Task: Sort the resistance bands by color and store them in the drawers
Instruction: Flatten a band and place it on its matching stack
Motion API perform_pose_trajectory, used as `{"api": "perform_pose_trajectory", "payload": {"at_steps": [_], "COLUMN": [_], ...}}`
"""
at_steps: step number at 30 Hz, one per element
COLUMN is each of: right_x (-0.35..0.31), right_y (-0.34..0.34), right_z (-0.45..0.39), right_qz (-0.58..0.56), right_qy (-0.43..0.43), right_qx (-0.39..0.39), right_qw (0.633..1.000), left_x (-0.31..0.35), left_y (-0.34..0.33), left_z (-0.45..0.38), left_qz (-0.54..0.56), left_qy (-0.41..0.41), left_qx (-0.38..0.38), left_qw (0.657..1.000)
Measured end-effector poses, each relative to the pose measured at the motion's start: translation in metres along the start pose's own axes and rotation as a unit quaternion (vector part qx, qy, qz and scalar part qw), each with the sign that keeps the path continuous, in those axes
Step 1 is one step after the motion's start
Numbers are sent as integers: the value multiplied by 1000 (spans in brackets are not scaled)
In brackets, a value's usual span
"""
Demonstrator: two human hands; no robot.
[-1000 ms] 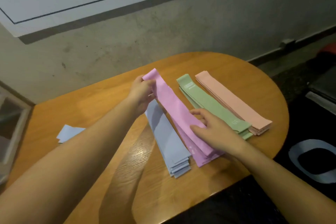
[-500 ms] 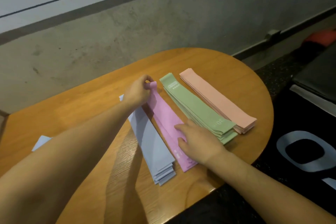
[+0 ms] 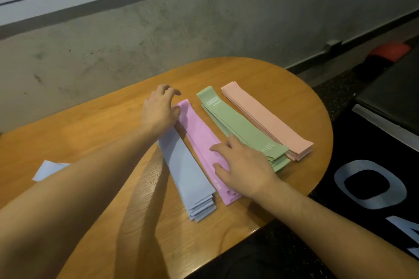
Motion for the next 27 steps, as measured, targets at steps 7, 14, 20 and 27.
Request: {"api": "perform_pose_trajectory", "payload": {"at_steps": [7,14,20,27], "right_x": [-34,-104,-159,-201], "right_y": [5,-12,-43,-65], "right_z": [-13,-33,-54,-87], "right_qz": [-26,-83,-125,-143], "right_qy": [51,135,197,214], "right_qx": [55,26,27,28], "right_qw": [997,987,972,966], "left_x": [-45,-129,-200,-208], "left_y": [34,47,39,28], "left_z": [69,163,240,276], "left_qz": [76,110,116,96], "left_qy": [-38,53,168,142], "left_qx": [112,125,51,55], "left_qw": [990,985,978,984]}}
Point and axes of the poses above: each hand's wrist, its own z-axis away from the middle knuckle, its own y-axis out of the back of the hand, x = y × z, the point moved 4 cm from there along -z, towards the middle knuckle, and after that the axes turned 8 degrees about -x, right-handed, at the moved point
